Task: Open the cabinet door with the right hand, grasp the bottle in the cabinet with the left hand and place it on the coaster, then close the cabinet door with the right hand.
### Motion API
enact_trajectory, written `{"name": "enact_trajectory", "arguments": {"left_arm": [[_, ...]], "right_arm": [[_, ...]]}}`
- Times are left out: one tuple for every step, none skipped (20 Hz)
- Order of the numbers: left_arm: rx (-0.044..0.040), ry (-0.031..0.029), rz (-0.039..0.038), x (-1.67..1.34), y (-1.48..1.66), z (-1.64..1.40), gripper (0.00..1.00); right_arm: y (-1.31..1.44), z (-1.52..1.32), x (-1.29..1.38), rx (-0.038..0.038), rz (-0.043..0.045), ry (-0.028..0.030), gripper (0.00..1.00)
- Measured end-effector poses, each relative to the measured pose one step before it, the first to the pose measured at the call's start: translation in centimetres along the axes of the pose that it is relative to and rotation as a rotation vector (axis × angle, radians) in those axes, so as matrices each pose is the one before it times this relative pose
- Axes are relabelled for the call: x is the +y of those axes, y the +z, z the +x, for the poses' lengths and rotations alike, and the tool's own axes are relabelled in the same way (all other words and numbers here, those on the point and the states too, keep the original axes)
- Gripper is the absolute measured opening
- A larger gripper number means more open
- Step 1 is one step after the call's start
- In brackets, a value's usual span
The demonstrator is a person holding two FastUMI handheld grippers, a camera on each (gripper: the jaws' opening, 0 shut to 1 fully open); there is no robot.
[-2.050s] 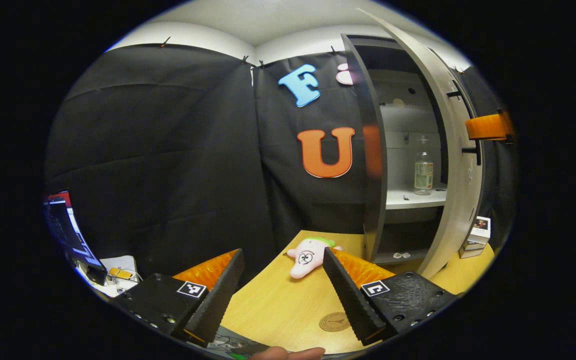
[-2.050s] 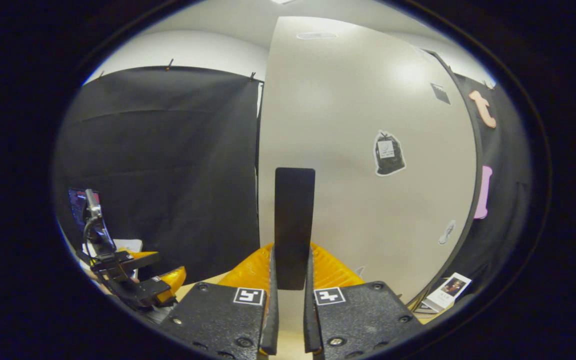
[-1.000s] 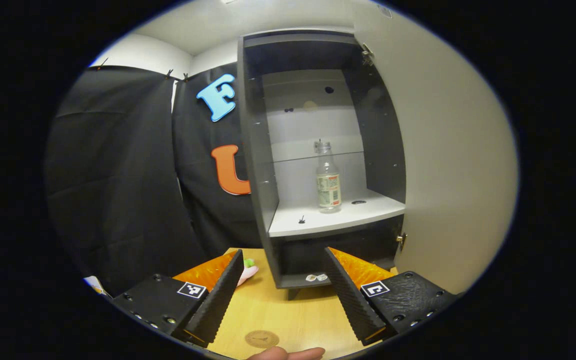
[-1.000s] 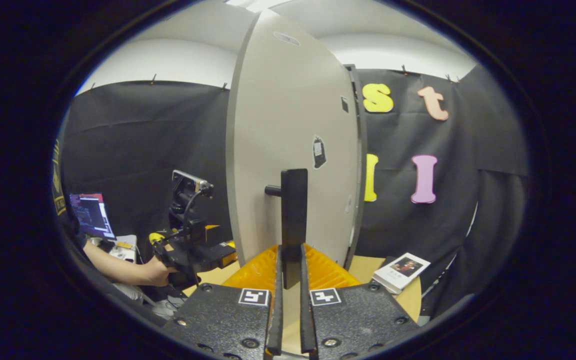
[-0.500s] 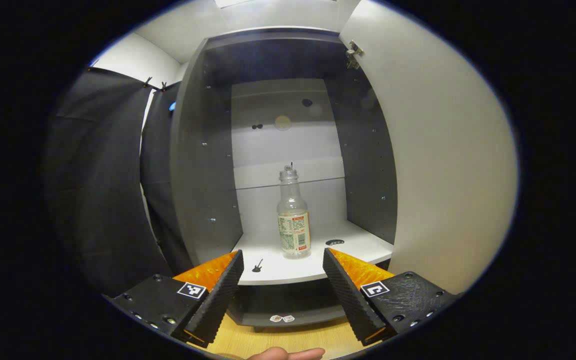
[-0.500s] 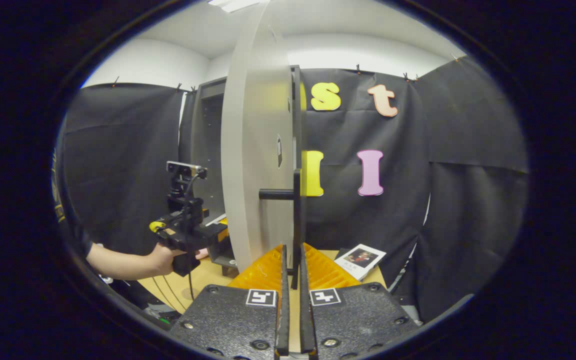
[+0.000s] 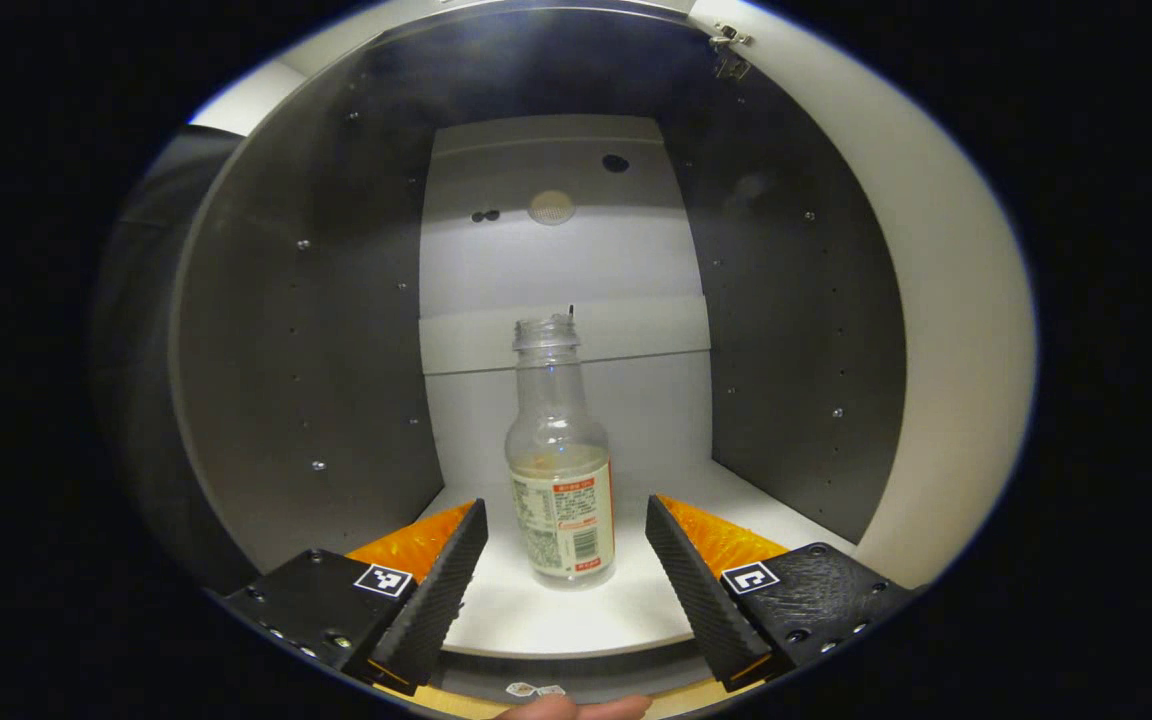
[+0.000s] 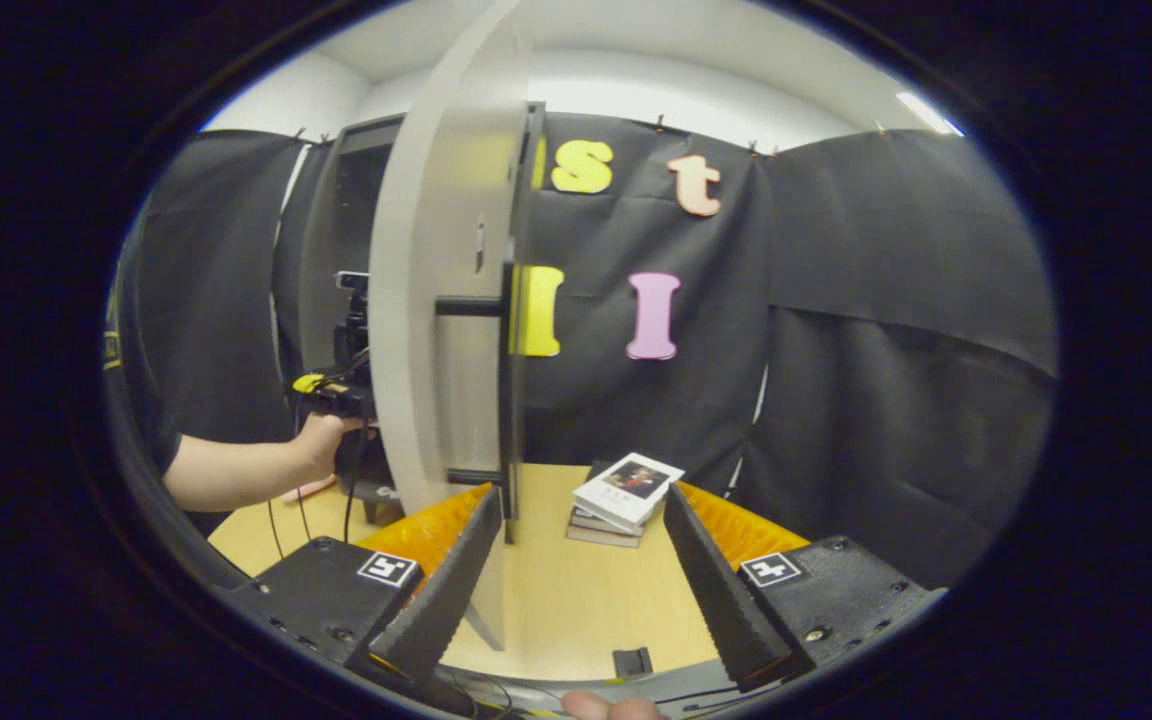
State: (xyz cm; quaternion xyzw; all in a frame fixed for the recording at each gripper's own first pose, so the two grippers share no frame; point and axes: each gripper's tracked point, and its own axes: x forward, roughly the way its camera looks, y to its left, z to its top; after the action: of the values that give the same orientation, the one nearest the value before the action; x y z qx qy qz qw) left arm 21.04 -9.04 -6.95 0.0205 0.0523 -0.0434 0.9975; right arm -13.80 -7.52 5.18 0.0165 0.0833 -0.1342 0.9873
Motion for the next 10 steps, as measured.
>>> {"name": "enact_trajectory", "arguments": {"left_arm": [[-0.01238,0.01068,0.01689,0.11,0.408,0.952,0.96],[-0.00776,0.01801,0.01574,0.343,0.362,0.835,1.0],[-0.00331,0.01333,0.00825,0.32,0.154,0.605,0.96],[-0.00093,0.00411,-0.0125,0.004,0.198,0.425,0.96],[-0.00247,-0.01122,-0.02128,-0.395,0.233,0.623,0.96],[0.00118,-0.01578,-0.01694,-0.252,0.086,0.518,0.96],[0.00145,0.00003,0.00007,0.211,-0.039,0.614,0.96],[0.00289,0.02457,0.006,0.53,-0.015,0.33,0.96],[0.00727,0.01187,-0.01107,0.236,-0.083,0.452,0.96],[0.01149,0.00026,-0.02261,-0.047,-0.248,0.236,0.96]], "right_arm": [[0.025,-0.029,-0.566,-0.00267,0.02741,-0.04767,1.0],[0.053,-0.168,-0.752,-0.00473,0.02516,-0.03103,1.0],[0.162,-0.04,-0.728,-0.00443,0.02381,-0.02352,1.0],[0.216,-0.157,-0.606,-0.00745,0.01752,-0.01486,1.0],[0.063,0.48,-0.463,-0.00069,0.01116,-0.00002,1.0],[-0.279,0.062,-0.082,0.00623,0.00711,-0.00034,1.0],[-0.448,0.044,0.336,0.00769,0.00754,0.00189,1.0],[-0.006,-0.015,0.174,0.00122,0.00904,0.00223,1.0],[-0.079,0.137,-0.004,0.00053,0.00249,-0.00295,1.0],[-0.137,0.101,-0.054,0.00666,-0.00397,-0.00098,1.0]]}}
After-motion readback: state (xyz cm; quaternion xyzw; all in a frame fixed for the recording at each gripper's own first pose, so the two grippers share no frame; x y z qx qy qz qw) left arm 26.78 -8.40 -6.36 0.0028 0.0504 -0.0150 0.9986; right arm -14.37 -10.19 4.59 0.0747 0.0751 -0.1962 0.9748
